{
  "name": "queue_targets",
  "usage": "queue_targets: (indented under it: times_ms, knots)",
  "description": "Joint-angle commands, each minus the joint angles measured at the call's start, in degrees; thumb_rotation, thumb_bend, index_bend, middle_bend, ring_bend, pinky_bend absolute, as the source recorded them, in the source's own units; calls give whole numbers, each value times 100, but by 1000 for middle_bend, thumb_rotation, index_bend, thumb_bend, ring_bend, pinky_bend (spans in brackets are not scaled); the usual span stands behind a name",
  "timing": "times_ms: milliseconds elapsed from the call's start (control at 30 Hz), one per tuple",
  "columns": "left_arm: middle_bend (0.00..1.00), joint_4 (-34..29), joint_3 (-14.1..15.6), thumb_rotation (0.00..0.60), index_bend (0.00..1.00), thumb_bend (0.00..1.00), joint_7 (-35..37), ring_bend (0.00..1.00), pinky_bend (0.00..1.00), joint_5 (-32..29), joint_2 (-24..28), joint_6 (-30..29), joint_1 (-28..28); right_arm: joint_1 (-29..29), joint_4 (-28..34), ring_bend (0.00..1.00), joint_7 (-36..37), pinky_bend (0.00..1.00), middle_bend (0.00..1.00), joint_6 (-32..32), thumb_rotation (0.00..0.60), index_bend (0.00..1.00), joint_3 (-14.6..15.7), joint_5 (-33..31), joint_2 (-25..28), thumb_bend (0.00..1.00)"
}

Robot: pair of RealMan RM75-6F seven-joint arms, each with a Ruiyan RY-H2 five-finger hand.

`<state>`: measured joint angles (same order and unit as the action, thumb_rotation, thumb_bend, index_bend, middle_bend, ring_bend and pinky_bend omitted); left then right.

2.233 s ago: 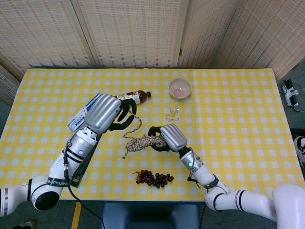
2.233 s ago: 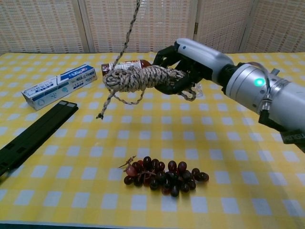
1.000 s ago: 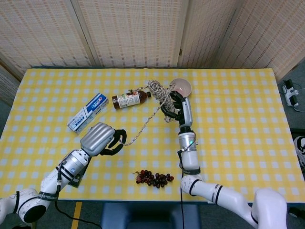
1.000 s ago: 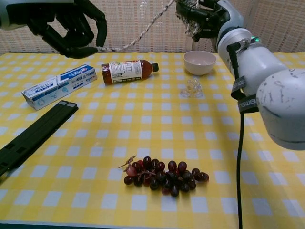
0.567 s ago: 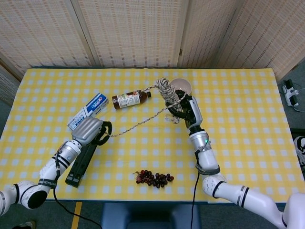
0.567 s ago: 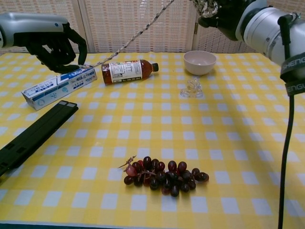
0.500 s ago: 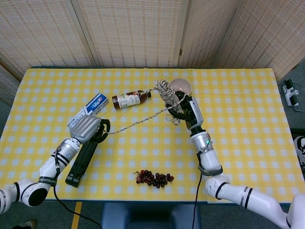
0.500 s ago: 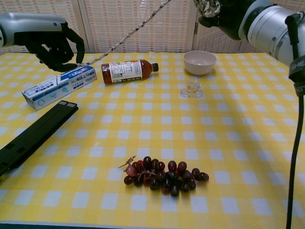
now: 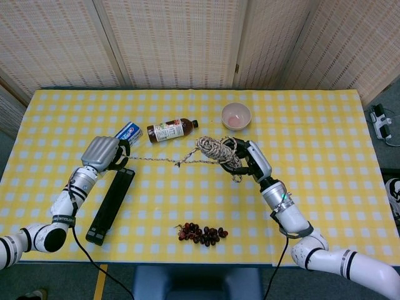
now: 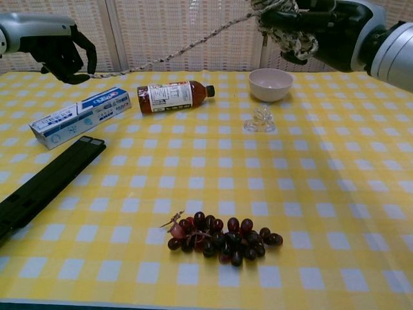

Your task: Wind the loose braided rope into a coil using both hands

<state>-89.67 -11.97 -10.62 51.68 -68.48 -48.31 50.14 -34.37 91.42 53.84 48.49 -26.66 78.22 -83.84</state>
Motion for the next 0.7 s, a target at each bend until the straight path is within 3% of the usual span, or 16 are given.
queue_targets:
  times_ms: [33, 233, 367, 700]
  knots:
    - [880, 142, -25, 600, 632, 520, -160, 810, 774, -151, -103, -8, 82, -10, 111, 916, 58, 847, 817, 25, 600, 1000, 185, 237, 169, 658]
    - [880, 260, -120, 600, 631, 521, -322, 810, 774, -293, -249, -48, 213, -148, 123, 913, 346, 847, 817, -15, 600, 1000, 581, 760, 415, 658]
    - [880, 68, -215, 600, 630, 520, -382, 810, 774, -70, -186, -183, 273, -312, 41, 913, 119, 847, 817, -111, 600, 1000, 815, 876, 425, 658]
    - [880, -778, -415, 600, 630, 521, -671, 810, 774, 623, 100, -633, 384, -732, 152, 921, -1146, 856, 818, -468, 600, 1000, 863, -10, 181, 658]
